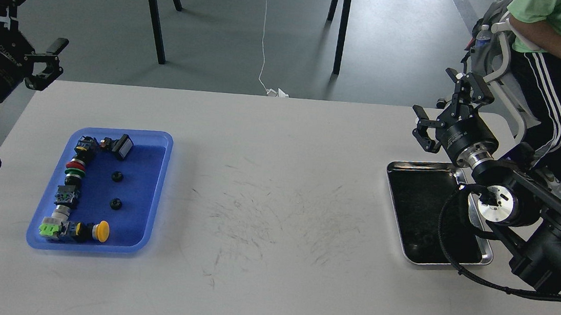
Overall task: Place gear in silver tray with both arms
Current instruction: 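Raise the left gripper and move it toward the blue tray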
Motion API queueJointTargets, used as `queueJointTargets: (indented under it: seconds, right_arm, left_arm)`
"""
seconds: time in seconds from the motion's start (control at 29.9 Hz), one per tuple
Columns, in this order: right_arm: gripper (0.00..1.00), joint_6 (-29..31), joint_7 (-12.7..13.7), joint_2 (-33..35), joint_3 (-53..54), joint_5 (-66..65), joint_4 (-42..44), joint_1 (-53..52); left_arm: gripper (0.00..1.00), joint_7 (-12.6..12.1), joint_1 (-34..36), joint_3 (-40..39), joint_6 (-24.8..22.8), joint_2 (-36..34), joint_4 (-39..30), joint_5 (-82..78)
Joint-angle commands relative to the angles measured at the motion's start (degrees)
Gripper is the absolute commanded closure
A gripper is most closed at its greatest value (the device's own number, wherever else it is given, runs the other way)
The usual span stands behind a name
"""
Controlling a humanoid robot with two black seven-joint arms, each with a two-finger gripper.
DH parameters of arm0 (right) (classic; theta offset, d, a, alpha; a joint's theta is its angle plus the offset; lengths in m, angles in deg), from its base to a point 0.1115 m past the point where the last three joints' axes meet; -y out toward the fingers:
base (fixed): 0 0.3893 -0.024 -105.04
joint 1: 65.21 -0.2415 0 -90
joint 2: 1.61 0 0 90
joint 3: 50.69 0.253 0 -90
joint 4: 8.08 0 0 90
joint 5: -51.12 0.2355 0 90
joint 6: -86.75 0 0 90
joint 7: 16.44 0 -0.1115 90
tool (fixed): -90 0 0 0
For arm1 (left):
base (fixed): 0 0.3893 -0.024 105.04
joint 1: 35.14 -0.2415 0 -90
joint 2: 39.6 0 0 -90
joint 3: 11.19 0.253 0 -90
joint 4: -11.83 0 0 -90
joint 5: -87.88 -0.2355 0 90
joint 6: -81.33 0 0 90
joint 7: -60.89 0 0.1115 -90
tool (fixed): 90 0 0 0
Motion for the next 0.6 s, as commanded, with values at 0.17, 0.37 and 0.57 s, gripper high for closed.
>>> queueJointTargets:
  seconds: [0.17, 0.37, 0.57]
  right_arm:
    - [0.01, 0.0, 0.0, 0.1, 0.0, 0.0, -0.1, 0.0]
    - [0.01, 0.0, 0.3, 0.1, 1.4, 0.0, 0.2, 0.1]
    - [0.01, -0.1, 0.4, -0.1, 2.4, 0.0, 0.4, 0.0]
  left_arm:
    - [0.02, -0.1, -0.2, 0.2, 0.0, 1.3, 0.2, 0.0]
    - [0.02, -0.3, -0.2, 0.0, 0.0, 1.8, 0.4, 0.7]
    - [0.02, -1.1, 0.1, 0.2, 0.0, 5.2, 1.7, 4.5]
